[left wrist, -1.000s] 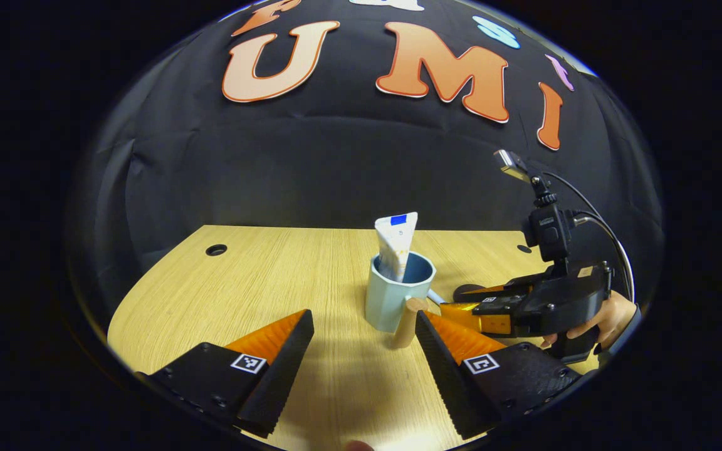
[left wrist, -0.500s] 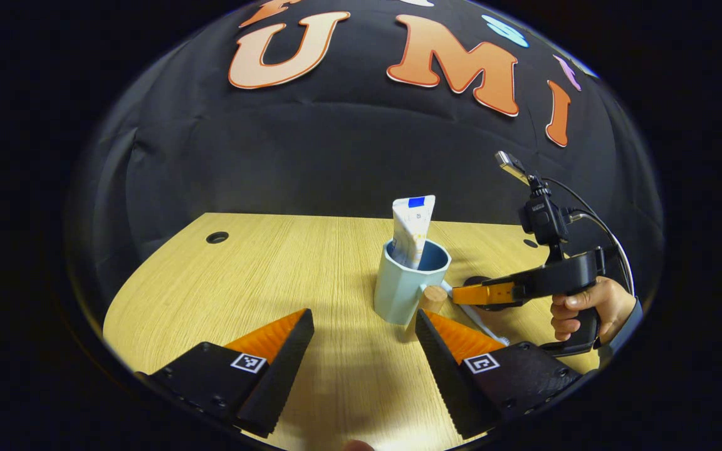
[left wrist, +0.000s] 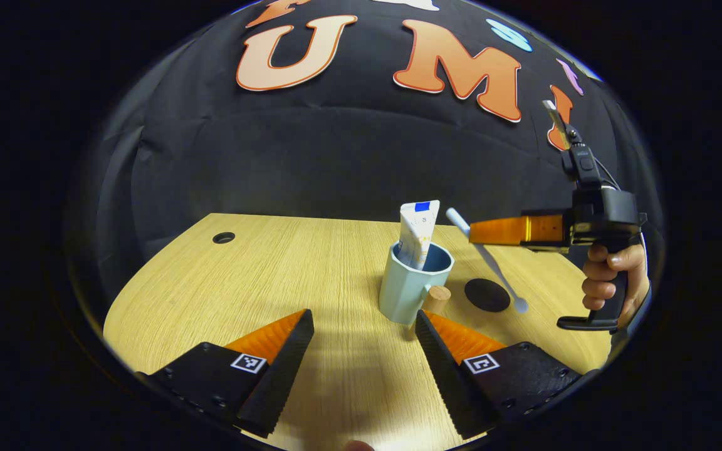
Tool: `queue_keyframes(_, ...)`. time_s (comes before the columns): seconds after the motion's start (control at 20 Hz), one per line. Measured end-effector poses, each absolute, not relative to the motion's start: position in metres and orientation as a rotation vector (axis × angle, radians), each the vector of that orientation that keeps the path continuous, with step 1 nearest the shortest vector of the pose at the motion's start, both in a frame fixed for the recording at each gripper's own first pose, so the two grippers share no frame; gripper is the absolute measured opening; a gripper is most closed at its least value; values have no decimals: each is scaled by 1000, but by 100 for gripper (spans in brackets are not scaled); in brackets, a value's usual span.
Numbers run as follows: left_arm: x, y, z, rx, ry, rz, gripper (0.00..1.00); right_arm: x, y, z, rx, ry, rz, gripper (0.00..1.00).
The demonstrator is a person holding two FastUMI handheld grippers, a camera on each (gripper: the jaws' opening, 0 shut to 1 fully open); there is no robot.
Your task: Put the toothbrush and toothpaste on the desktop into the cup, then pick up the cup and place it on the coaster on the desktop.
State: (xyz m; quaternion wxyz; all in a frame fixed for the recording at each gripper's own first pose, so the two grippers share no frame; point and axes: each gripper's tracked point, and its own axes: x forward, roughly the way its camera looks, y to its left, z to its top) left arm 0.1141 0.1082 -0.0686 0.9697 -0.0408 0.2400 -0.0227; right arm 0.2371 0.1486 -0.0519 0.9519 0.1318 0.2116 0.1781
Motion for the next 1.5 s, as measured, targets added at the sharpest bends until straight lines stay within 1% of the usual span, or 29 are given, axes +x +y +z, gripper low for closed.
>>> queue_keyframes(0.1,113,109,-66,-90,475,-49,98,243,149,-27,281,349,365,2)
queue_keyframes(0.35,117,118,-68,-78,467,-41,98,259,159,11,345,166,393,2)
queue_keyframes(0.6,120,133,-78,-67,476,-27,98,278,171,22,442,46,402,2)
queue_keyframes(0.75,120,141,-81,-69,480,-20,98,296,173,17,504,13,381,2)
queue_keyframes(0.9,130,143,-93,-70,486,-21,98,302,182,16,521,-26,394,1)
queue_keyframes(1.05,136,140,-98,-68,491,-25,98,302,190,4,481,-28,402,2)
queue_keyframes(1.2,137,132,-100,-77,506,-35,98,294,196,4,450,-83,431,2)
queue_keyframes(1.3,135,128,-98,-81,508,-33,98,291,193,-1,403,-90,419,2)
queue_keyframes(1.5,131,122,-85,-80,495,-25,98,274,186,-20,394,19,460,8)
